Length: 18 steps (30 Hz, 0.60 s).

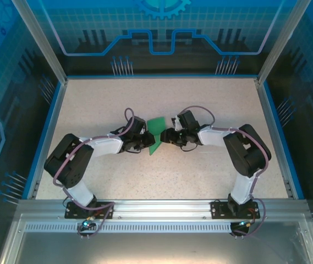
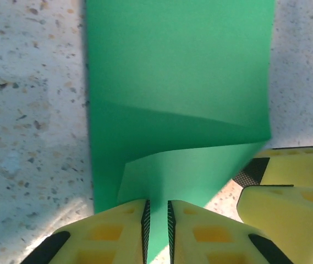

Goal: Fold a paper plane with a square sheet of paper (pick it up from the middle)

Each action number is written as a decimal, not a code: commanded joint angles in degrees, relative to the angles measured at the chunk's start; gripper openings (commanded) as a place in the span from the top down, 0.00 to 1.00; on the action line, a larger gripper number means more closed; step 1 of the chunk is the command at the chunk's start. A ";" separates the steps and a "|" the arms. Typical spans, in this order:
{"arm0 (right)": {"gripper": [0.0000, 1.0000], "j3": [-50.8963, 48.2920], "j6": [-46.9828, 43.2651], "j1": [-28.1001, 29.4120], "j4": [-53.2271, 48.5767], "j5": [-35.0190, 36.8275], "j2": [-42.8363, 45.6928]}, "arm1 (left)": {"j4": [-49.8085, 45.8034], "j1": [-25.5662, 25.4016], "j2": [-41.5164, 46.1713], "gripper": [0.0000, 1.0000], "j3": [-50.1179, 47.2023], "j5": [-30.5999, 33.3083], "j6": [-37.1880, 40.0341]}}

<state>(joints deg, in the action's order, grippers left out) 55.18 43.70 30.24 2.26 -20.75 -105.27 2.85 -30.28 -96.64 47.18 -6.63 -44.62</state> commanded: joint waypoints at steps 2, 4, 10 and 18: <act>0.53 2.92 0.81 1.08 2.18 -3.53 -3.19 | -0.19 -0.38 -1.82 0.81 1.60 2.22 0.74; 0.57 3.77 0.95 1.25 2.29 -3.85 -4.17 | -0.19 -0.35 -1.92 0.82 1.44 2.48 0.81; 0.70 5.72 1.37 1.65 2.14 -4.91 -6.32 | -0.35 -0.39 -2.06 0.82 1.51 2.28 1.38; 0.98 6.41 3.89 2.45 -5.21 3.16 -4.05 | 0.11 -0.42 0.67 0.70 -0.35 0.72 4.28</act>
<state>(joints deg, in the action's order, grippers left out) 60.51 46.22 31.40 2.22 -22.06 -110.85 2.85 -30.28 -97.82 47.20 -5.41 -42.92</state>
